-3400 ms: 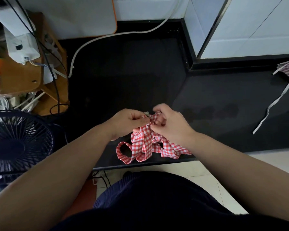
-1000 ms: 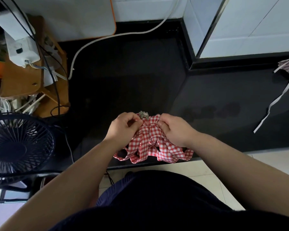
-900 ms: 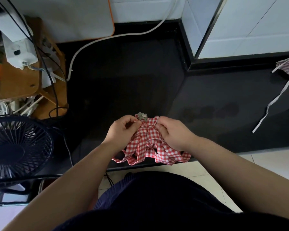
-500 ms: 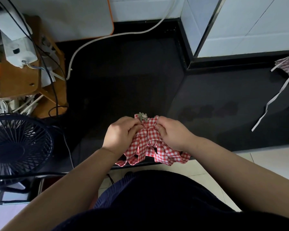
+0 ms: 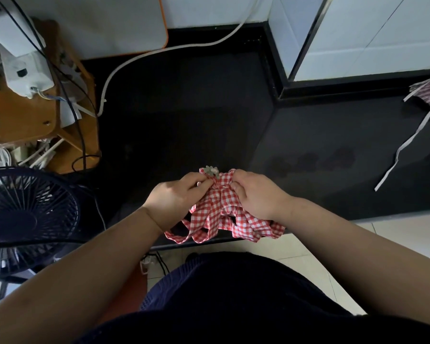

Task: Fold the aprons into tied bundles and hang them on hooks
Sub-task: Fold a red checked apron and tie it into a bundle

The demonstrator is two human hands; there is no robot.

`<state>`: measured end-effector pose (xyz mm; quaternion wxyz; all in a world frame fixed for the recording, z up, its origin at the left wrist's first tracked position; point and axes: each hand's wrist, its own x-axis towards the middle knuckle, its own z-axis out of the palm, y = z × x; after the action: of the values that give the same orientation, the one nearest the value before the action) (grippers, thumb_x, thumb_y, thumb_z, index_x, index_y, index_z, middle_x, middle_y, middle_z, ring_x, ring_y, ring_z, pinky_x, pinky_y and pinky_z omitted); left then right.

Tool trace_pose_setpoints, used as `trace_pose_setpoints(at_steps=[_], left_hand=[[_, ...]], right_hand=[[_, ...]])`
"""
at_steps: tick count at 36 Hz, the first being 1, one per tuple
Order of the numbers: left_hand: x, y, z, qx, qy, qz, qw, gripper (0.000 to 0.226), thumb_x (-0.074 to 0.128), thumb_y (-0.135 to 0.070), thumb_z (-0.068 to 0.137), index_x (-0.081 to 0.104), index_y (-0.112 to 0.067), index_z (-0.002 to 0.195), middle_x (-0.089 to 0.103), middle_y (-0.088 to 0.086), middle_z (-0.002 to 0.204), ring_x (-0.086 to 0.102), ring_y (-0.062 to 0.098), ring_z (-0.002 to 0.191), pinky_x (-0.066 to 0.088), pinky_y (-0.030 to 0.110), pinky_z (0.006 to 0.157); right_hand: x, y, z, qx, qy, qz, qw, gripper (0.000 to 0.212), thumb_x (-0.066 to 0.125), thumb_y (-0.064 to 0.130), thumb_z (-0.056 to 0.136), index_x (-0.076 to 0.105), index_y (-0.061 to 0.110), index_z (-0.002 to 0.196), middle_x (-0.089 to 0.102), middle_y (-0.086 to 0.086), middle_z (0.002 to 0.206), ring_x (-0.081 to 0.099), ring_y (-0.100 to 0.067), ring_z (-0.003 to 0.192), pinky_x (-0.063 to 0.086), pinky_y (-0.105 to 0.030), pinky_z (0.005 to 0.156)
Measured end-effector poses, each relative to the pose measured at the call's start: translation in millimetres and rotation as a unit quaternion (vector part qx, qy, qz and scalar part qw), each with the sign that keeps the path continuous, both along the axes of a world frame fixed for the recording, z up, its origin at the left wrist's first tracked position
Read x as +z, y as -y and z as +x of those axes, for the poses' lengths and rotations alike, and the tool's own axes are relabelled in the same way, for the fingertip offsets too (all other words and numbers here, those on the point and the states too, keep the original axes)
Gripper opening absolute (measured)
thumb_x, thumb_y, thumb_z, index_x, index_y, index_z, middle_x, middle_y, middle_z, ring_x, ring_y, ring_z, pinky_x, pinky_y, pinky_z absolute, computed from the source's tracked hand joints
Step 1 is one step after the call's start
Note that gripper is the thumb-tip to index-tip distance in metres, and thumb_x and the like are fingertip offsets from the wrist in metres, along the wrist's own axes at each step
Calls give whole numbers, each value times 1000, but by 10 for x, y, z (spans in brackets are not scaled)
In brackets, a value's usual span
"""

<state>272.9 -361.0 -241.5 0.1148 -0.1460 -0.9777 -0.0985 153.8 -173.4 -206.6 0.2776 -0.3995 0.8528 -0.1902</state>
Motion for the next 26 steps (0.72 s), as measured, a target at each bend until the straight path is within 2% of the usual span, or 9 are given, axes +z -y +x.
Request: trace_pose_setpoints(at_steps=[4,6,9,14,16,18,19,22,26], left_hand=[[4,-35,-8,-20,9,28,999,50,73,-8,77,53,-7,123,48,7,118,66,21,67,54,29,43],[1,-57,-22,-3,8,40,999,42,65,-14,85,47,-12,123,43,4,119,66,20,68,55,30,45],[-7,-85,-19,26,32,72,997,33,44,-26,92,50,-14,122,46,2,117,65,17,69,56,28,48],[12,-242,21,104,59,109,987,30,67,-12,85,65,-9,115,62,6,107,67,21,73,57,31,51],[27,-301,-4,125,48,114,984,27,62,-12,84,69,-6,110,67,9,102,67,23,77,58,33,58],[33,-309,-23,160,81,152,972,26,54,-14,93,67,-8,114,66,8,108,63,24,93,55,37,75],[13,-300,-19,164,88,155,970,26,57,-13,93,66,-8,117,65,8,110,62,25,96,55,38,78],[-11,-265,-12,136,74,123,980,34,69,-5,82,66,-2,116,68,12,103,68,29,84,60,41,64],[2,-261,-65,113,43,87,989,35,49,-22,86,70,0,103,69,9,81,66,27,64,57,37,49]], right_hand=[[-4,-2,1,-6,3,-3,1000,20,31,22,103,48,12,107,49,4,88,43,-4,70,31,-16,65],[-15,8,-7,-11,3,-1,1000,17,31,22,103,46,13,104,46,5,85,41,-3,66,28,-16,62],[-21,31,-10,-16,3,0,1000,12,32,22,103,42,16,99,42,10,77,40,-2,63,31,-15,55],[-19,36,20,-22,9,-2,1000,9,38,15,101,41,12,94,39,9,70,39,-6,60,35,-11,55],[-12,40,20,-14,4,3,1000,10,39,11,100,47,6,101,42,8,73,39,-7,62,35,-13,56],[-4,43,19,-7,1,3,1000,19,39,10,100,49,0,113,53,-1,87,43,-10,72,29,-17,61],[-2,48,21,-3,-2,3,1000,23,38,10,100,48,-2,118,57,-8,96,45,-14,78,27,-16,63],[9,68,33,11,-16,5,1000,32,38,10,101,44,-5,128,59,-16,112,53,-25,94,25,-14,67],[11,72,51,34,-31,3,999,34,37,8,101,42,-5,131,58,-17,117,53,-25,98,25,-10,70]])
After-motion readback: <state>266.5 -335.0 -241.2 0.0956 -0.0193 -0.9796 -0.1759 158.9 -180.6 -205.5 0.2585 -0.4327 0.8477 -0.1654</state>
